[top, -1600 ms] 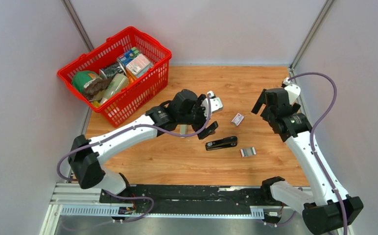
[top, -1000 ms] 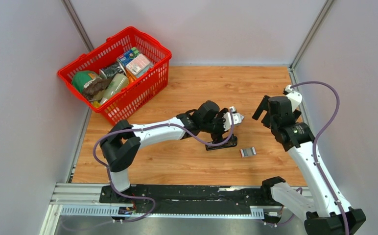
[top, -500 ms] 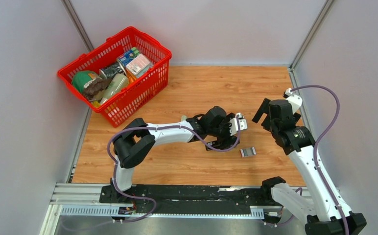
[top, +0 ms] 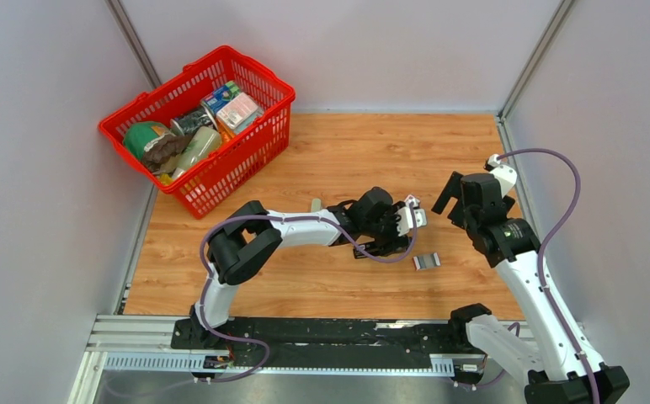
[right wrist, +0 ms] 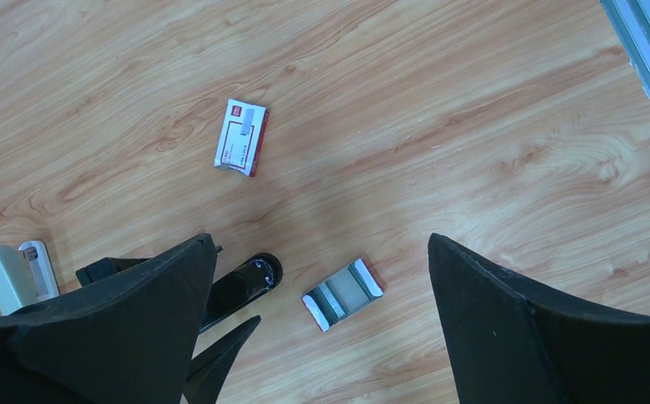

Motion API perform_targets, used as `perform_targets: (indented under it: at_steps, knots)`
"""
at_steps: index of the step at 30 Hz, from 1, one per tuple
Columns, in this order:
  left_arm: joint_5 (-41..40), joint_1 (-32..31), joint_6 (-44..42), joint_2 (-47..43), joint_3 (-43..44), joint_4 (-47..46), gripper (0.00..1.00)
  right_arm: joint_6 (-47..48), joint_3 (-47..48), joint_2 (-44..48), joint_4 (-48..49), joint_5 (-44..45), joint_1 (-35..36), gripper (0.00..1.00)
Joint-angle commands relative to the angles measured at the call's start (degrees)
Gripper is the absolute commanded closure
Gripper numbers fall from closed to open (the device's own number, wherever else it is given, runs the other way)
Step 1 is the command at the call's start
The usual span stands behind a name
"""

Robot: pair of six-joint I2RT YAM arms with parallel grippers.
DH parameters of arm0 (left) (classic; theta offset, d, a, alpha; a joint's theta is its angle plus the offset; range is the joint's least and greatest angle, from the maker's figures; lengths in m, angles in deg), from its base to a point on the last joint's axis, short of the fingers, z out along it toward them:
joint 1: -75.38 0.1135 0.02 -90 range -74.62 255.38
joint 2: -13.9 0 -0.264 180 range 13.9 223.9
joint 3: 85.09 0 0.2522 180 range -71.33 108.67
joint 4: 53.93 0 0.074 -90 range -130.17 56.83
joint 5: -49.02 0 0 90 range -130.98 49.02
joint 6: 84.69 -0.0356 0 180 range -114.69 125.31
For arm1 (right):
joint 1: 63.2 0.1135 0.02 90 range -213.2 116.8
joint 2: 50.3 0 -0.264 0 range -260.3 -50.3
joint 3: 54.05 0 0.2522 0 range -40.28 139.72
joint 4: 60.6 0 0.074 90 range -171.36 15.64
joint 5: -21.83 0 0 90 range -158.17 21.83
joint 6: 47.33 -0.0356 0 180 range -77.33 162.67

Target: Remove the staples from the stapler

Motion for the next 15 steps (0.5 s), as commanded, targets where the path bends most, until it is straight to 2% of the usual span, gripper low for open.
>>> perform_targets:
  at_steps: [1, 15]
  knots:
    - [0.3, -0.2, -1.8, 0.8, 2.8, -0.9, 0.28, -0.1, -0.4, 0.2, 2.8, -0.6, -0.1, 0.0]
    - [0.3, -0.1, -1.8, 1.9, 2.7, 0.3, 0.36, -0.4, -1.1, 0.6, 2.6, -1.1, 0.0, 0.0]
